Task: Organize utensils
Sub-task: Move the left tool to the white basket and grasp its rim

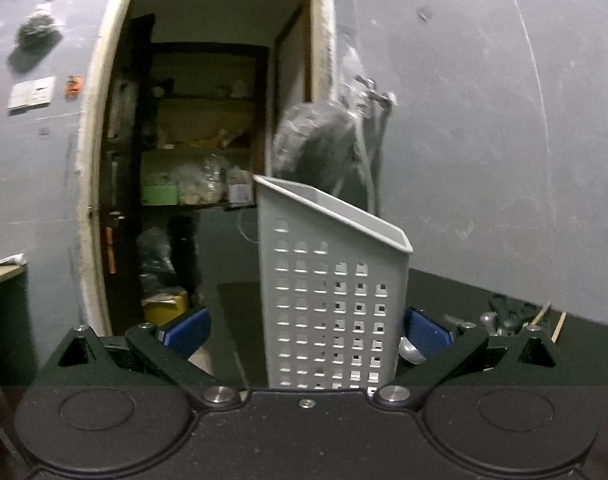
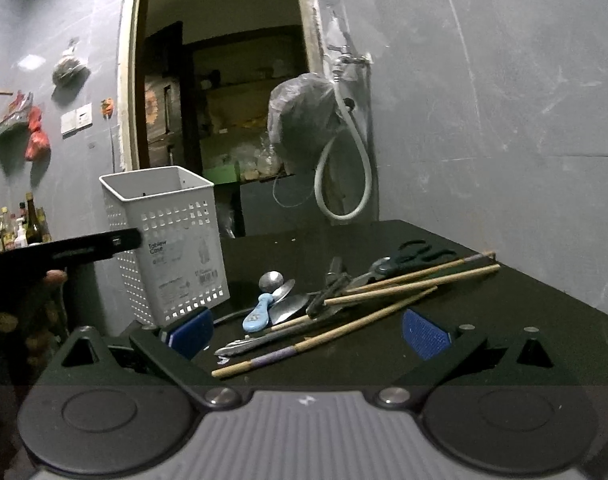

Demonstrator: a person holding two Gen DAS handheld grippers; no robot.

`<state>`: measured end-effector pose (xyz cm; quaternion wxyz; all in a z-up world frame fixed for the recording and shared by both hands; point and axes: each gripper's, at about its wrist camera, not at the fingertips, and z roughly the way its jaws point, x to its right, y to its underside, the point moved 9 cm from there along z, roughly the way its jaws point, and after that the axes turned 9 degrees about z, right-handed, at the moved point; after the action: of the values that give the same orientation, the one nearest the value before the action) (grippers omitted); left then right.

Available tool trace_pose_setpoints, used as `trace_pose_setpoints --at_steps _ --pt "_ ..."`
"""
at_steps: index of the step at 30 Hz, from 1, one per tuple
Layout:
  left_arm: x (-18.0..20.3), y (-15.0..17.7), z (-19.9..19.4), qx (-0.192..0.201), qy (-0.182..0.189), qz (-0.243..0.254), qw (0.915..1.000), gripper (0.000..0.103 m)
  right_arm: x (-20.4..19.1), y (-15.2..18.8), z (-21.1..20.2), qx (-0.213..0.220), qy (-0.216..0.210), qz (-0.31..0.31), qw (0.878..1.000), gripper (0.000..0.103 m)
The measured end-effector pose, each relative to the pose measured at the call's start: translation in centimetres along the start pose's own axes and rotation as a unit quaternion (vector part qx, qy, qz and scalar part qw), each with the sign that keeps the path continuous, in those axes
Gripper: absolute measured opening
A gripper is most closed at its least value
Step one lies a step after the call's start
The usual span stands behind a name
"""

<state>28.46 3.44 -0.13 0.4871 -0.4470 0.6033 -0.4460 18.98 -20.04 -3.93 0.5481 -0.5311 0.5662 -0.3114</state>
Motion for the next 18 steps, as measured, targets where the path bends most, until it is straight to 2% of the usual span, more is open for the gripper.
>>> trace_pose_setpoints --at_steps 5,12,14,17,18 --pt "0.4 0.5 2.3 -0.019 0.018 -0.003 0.9996 0.102 -0.3 0.3 0.8 -0.014 -0.009 -0.003 1.000 0.103" --pt "-0.2 1.9 4.3 -0.066 0.046 -0.060 0.9949 0.101 -0.4 0.3 0.9 -0.016 -0.013 -0.001 1.000 0.103" --pt "-0.2 2.0 4.4 -0.066 0.050 -0.068 0.9943 0.096 -0.4 0.4 0.9 -0.019 -0.013 -0.002 1.000 0.103" --pt "0.1 2.1 4.5 -0.068 0.064 -0.075 0.9927 0.082 -0.3 0.4 1.0 -0.022 -0.014 -0.001 1.000 0.103" --pt "0.1 2.2 4.5 -0.070 0.061 -0.074 0.9930 0.081 -0.3 0.5 1.0 -0.025 -0.015 0.000 1.000 0.103"
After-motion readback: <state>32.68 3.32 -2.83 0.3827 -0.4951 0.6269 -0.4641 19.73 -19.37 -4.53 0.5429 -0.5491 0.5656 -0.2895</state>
